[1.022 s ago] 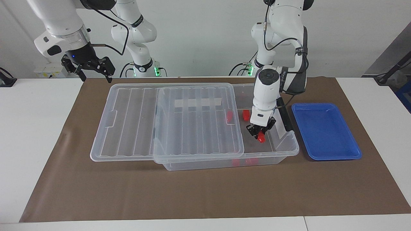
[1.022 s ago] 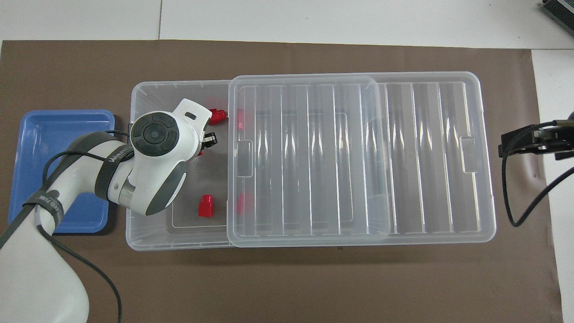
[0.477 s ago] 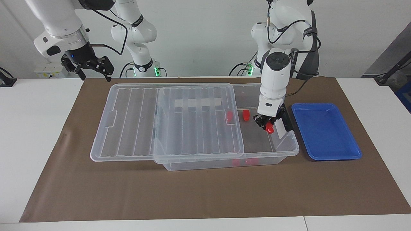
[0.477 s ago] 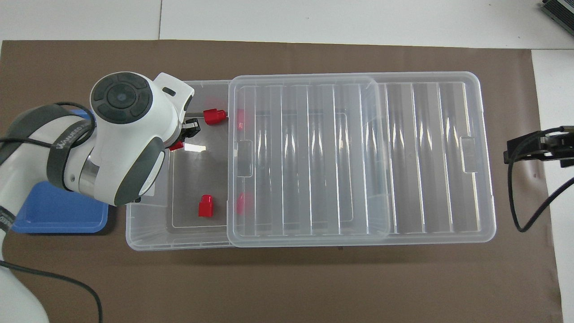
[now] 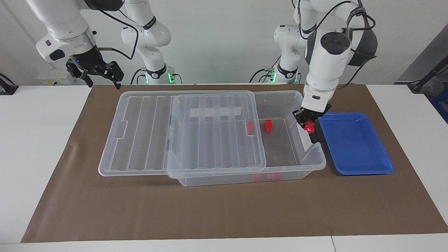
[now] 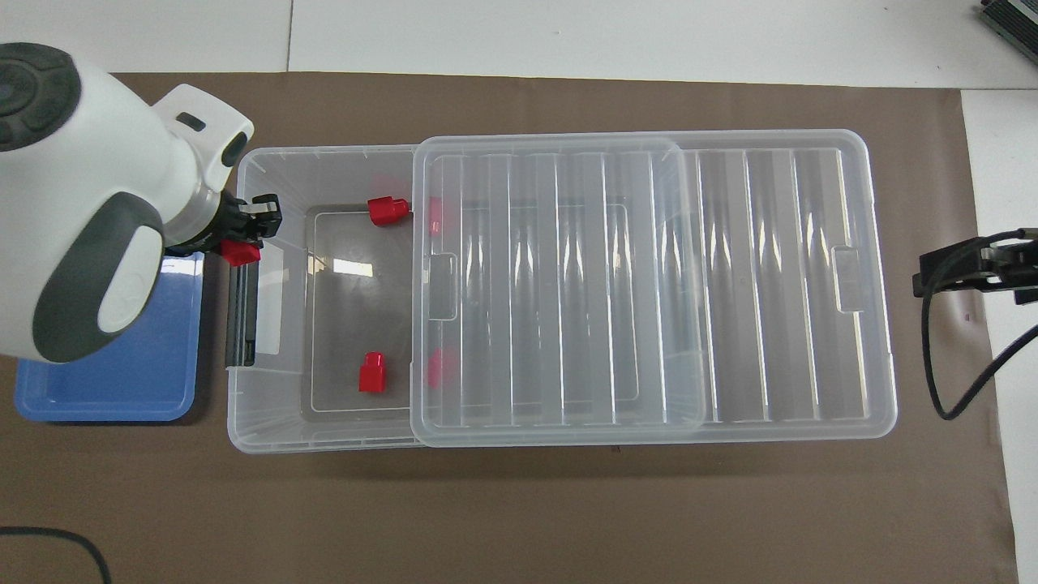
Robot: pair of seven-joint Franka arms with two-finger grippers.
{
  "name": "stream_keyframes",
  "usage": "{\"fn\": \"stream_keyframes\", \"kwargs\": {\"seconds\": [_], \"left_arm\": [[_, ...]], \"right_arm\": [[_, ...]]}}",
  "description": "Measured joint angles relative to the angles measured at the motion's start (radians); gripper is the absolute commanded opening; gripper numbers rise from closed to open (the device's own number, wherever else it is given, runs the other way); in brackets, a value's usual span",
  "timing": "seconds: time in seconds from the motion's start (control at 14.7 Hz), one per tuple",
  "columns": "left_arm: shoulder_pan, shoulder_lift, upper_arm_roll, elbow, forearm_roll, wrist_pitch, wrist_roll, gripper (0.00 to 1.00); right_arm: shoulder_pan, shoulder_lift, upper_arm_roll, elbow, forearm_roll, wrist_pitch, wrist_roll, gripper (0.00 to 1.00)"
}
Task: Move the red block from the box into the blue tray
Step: 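Lift the red block out and carry it over the blue tray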
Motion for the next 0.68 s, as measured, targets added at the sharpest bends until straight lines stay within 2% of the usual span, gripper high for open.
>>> {"fn": "stream_keyframes", "kwargs": {"seconds": [0.34, 0.68], "left_arm": [[0.146, -0.051, 0.006, 0.006, -0.019, -0.065, 0.274, 0.05], [0.316, -0.053, 0.014, -0.026, -0.020, -0.031, 0.570, 0.04]], "right_arm": [[-0.002, 0.000, 0.000, 0.000, 0.000, 0.000, 0.000, 1.00], [-0.004, -0.005, 0.000, 0.000, 0.000, 0.000, 0.000, 1.00]]}}
